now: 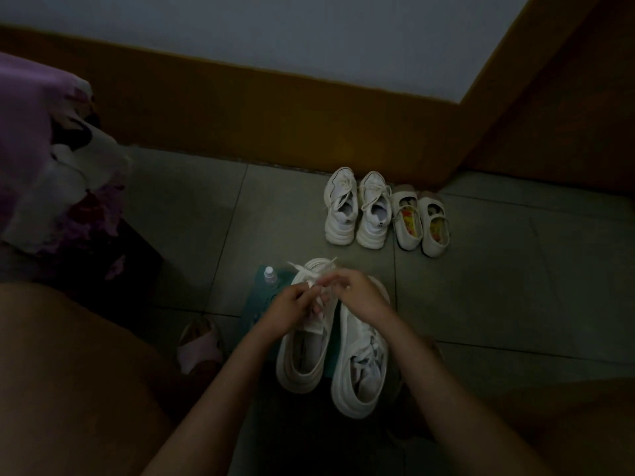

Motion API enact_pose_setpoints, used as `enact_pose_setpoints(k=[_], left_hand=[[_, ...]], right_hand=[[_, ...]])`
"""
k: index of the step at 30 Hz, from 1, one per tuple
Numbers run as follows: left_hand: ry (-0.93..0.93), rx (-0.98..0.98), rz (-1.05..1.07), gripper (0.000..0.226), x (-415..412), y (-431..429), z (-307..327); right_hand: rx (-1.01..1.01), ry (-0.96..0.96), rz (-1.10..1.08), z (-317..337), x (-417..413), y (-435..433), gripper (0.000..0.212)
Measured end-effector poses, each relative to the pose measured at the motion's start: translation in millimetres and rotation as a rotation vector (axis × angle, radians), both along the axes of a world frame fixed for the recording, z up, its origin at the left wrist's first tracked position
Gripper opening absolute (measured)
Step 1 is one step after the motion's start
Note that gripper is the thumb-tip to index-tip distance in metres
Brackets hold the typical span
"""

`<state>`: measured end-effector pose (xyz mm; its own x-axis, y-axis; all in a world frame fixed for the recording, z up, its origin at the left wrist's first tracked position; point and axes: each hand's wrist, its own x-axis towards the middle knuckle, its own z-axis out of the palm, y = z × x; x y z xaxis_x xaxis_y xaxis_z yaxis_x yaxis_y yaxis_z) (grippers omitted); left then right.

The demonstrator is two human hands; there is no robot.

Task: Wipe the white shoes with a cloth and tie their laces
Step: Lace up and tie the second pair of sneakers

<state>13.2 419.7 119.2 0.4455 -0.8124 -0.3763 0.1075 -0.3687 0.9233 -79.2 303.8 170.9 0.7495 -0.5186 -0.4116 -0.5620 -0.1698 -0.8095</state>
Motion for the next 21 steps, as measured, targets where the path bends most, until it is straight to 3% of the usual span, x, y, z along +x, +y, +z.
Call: enact_pose_setpoints(k=[4, 7, 12, 18, 21], left_hand=[[-0.048, 0.023, -0.020, 0.038, 3.9, 0.6, 1.3], [-0.040, -0.003, -0.001, 0.041, 5.0, 0.8, 3.6], [0.139, -0.025, 0.109, 0.013, 7.5, 2.4, -4.1], [0.310, 0.063, 0.237, 0.016, 6.0, 5.7, -14.6], [0.325, 0.068, 0.238, 0.021, 5.2, 6.3, -12.9]], right_hand=[[-0.064, -0.013, 0.069, -22.9, -17.9, 5.4, 0.005], [-0.128, -0.025, 0.031, -24.9, -20.8, 2.2, 0.015], [-0.119, -0.070, -0.048, -15.3, -25.9, -0.8, 0.017], [0.056, -0.018, 0.090, -17.7, -40.3, 7.3, 0.005], [0.080, 0.000, 0.119, -24.7, -41.2, 10.1, 0.012]])
